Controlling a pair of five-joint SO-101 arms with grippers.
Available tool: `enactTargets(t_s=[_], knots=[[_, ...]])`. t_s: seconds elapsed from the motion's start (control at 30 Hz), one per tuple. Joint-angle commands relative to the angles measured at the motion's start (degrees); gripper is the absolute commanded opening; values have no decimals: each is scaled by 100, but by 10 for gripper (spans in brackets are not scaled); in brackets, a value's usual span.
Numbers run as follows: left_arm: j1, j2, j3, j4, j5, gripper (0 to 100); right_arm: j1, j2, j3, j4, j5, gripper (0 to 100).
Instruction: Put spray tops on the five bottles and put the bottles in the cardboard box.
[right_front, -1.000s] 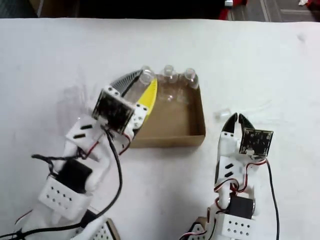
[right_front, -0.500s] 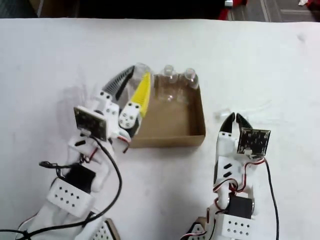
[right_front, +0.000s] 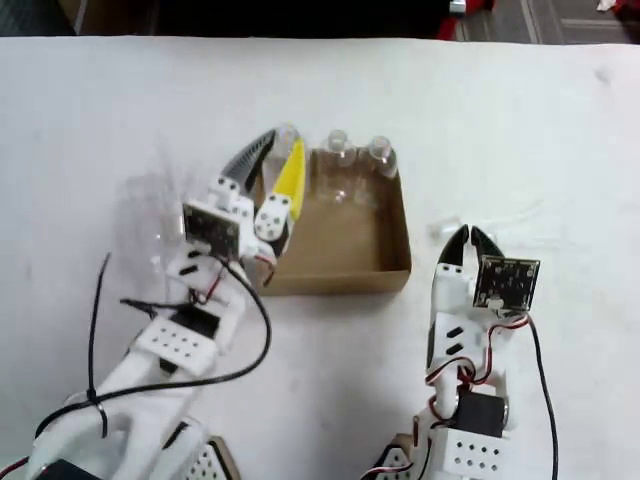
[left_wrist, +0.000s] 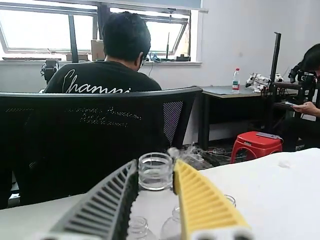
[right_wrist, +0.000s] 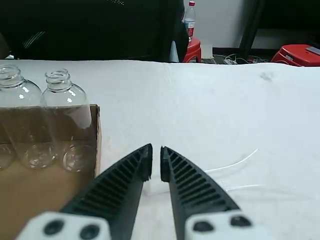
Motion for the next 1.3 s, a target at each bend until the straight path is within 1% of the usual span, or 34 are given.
enactTargets(t_s=[0.0,0.07,0.17,0.33,0.4,0.7,1.27], knots=[[286,75,378,-721,105,24,-31,-22,132,-92,70,18],[418,84,448,-721,123,24,-31,-22,132,-101,70,18],[462,92,440,-659,545,24,-31,-22,132,-101,70,18],[409,92,264,387,923,24,-22,-22,132,-92,70,18],[391,92,273,589,1037,24,-13,-22,132,-92,70,18],[505,92,844,571,1037,24,-4,-31,132,-101,70,18],[549,92,1081,615,1037,28,-4,-31,132,-119,79,18]])
